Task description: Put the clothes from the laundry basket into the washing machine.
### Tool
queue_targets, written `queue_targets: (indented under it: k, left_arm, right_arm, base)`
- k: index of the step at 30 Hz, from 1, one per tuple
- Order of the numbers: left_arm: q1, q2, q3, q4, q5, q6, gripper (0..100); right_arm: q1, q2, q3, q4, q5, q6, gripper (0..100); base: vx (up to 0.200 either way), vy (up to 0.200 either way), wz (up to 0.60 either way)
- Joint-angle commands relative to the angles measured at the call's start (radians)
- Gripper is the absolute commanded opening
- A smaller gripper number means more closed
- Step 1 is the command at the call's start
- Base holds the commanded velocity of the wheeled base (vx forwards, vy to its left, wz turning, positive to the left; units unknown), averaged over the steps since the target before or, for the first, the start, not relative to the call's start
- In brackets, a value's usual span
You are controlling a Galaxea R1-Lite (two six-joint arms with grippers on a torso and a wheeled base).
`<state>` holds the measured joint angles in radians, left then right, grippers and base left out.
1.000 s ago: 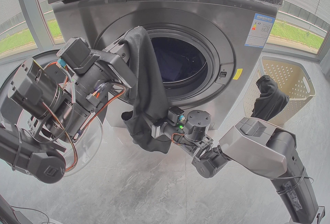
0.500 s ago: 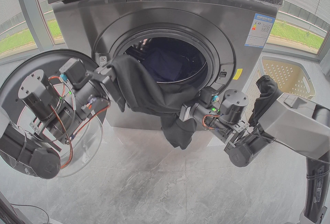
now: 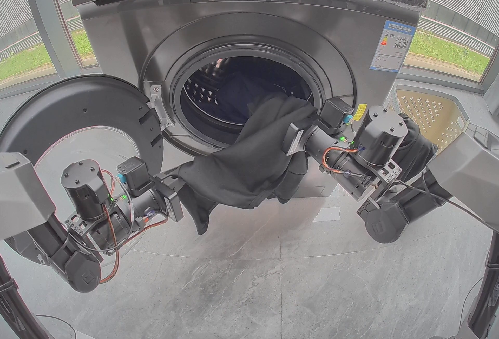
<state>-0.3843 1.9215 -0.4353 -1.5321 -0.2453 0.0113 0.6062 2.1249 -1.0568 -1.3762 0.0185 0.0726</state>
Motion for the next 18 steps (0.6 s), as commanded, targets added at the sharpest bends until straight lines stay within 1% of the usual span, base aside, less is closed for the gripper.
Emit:
queue_targets:
  k: [1, 7, 9, 11, 13, 14, 15, 16, 18]
  left_arm:
    - [0.01, 0.062, 0.021, -0.014, -0.003, 0.01, 100]
    - [0.01, 0.068, 0.032, -0.014, -0.008, 0.007, 100]
    - [0.001, 0.079, 0.078, -0.016, -0.017, 0.015, 100]
    - [-0.01, 0.079, 0.119, -0.016, -0.037, 0.026, 100]
    - [-0.022, 0.086, 0.19, -0.016, -0.081, 0.047, 100]
    - [-0.022, 0.086, 0.19, -0.016, -0.081, 0.047, 100]
    - [-0.024, 0.103, 0.236, -0.016, -0.114, 0.082, 100]
    - [-0.022, 0.111, 0.25, -0.016, -0.121, 0.101, 100]
    - [-0.022, 0.123, 0.264, -0.016, -0.127, 0.127, 100]
  right_arm:
    - [0.003, -0.019, 0.001, -0.003, 0.0, 0.006, 0]
    - [0.001, -0.014, -0.008, 0.0, 0.0, 0.006, 0]
    - [0.0, -0.013, -0.026, 0.003, -0.002, 0.006, 0]
    - [-0.006, -0.013, -0.045, 0.005, -0.002, 0.006, 0]
    - [-0.008, -0.011, -0.072, 0.011, -0.002, 0.007, 0]
    - [-0.008, -0.011, -0.072, 0.011, -0.002, 0.007, 0]
    - [-0.008, -0.01, -0.088, 0.016, -0.002, 0.007, 0]
    - [-0.008, -0.01, -0.091, 0.016, -0.002, 0.007, 0]
    - [-0.005, -0.01, -0.1, 0.017, -0.002, 0.007, 0]
  base:
    - [0.0, 0.0, 0.0]
    - [0.0, 0.0, 0.0]
    - [0.0, 0.0, 0.0]
    - [0.0, 0.0, 0.0]
    - [0.0, 0.0, 0.0]
    - [0.0, 0.0, 0.0]
    - [0.0, 0.0, 0.0]
    - [0.0, 0.0, 0.0]
    - [0.0, 0.0, 0.0]
